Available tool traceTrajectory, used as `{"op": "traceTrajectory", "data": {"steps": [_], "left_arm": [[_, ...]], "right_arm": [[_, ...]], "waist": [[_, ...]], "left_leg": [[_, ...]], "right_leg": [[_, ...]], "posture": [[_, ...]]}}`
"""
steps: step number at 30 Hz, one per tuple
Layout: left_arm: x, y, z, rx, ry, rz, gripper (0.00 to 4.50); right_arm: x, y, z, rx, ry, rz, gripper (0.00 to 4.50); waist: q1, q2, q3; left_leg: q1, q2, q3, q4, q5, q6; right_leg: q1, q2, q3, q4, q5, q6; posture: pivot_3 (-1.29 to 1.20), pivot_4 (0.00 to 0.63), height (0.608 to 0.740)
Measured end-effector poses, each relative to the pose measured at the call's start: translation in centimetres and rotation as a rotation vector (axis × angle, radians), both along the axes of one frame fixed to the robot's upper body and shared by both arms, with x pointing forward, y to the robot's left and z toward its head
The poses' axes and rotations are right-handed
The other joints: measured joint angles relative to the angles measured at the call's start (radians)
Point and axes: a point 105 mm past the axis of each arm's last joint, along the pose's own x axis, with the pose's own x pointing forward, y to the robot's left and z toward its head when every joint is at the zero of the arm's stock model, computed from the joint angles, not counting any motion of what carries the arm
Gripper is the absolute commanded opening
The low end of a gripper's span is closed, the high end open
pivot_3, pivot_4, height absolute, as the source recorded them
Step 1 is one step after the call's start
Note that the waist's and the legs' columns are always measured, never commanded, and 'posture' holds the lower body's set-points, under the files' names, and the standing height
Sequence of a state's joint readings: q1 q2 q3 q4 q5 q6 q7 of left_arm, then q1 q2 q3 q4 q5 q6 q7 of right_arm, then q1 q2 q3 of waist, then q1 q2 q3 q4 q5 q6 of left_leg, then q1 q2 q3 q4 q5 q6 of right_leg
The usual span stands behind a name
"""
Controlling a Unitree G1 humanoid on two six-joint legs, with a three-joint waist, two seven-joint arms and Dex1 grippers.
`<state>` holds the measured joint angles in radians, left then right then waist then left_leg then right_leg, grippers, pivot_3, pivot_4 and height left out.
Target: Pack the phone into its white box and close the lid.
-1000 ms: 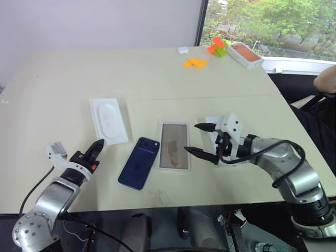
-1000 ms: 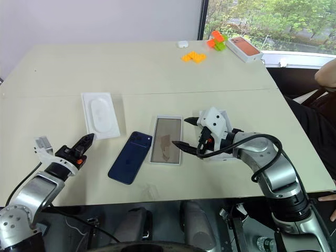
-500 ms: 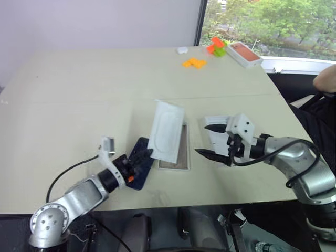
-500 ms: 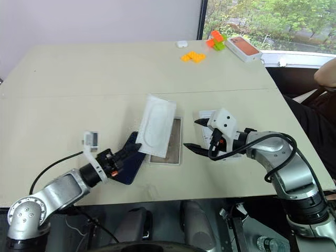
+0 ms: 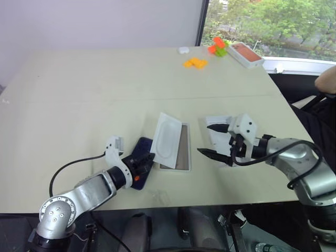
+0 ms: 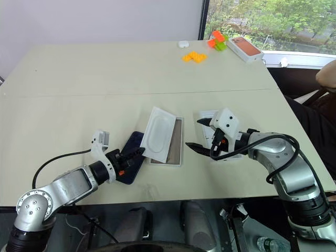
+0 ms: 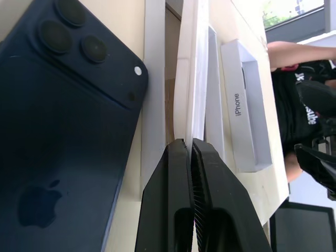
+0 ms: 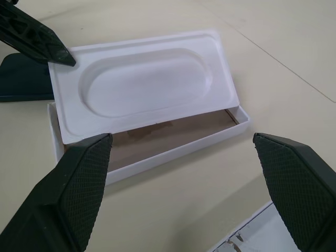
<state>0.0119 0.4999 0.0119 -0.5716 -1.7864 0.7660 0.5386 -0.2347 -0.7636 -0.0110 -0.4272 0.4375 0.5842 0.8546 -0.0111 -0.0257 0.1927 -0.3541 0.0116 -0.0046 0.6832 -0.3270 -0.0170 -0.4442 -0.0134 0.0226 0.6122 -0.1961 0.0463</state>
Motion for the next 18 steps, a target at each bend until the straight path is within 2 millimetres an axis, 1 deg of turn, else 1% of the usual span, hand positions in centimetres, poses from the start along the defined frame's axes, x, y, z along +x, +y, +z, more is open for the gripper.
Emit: {"op": "traceTrajectory", "data": {"steps": [10, 13, 18], "left_arm": [[0.0, -0.8, 0.5, 0.006, 0.016, -0.036, 0.02], [-0.2, -1.3, 0.3, 0.007, 0.032, -0.056, 0.02], [-0.1, -1.3, 0.2, 0.013, 0.047, -0.042, 0.02]], "right_arm": [[0.1, 0.2, 0.3, 0.000, -0.011, 0.007, 4.50], [0.2, 0.3, 0.4, 0.000, -0.013, 0.009, 4.50], [0.1, 0.3, 0.3, 0.000, -0.011, 0.015, 4.50]], "waist": [[0.000, 0.000, 0.000], [0.000, 0.000, 0.000], [0.001, 0.000, 0.000]], "left_leg": [[0.000, 0.000, 0.000, 0.000, 0.000, 0.000], [0.000, 0.000, 0.000, 0.000, 0.000, 0.000], [0.000, 0.000, 0.000, 0.000, 0.000, 0.000]], "right_leg": [[0.000, 0.000, 0.000, 0.000, 0.000, 0.000], [0.000, 0.000, 0.000, 0.000, 0.000, 0.000], [0.000, 0.000, 0.000, 0.000, 0.000, 0.000]], "posture": [[0.00, 0.150, 0.740], [0.00, 0.150, 0.740], [0.00, 0.150, 0.740]]}}
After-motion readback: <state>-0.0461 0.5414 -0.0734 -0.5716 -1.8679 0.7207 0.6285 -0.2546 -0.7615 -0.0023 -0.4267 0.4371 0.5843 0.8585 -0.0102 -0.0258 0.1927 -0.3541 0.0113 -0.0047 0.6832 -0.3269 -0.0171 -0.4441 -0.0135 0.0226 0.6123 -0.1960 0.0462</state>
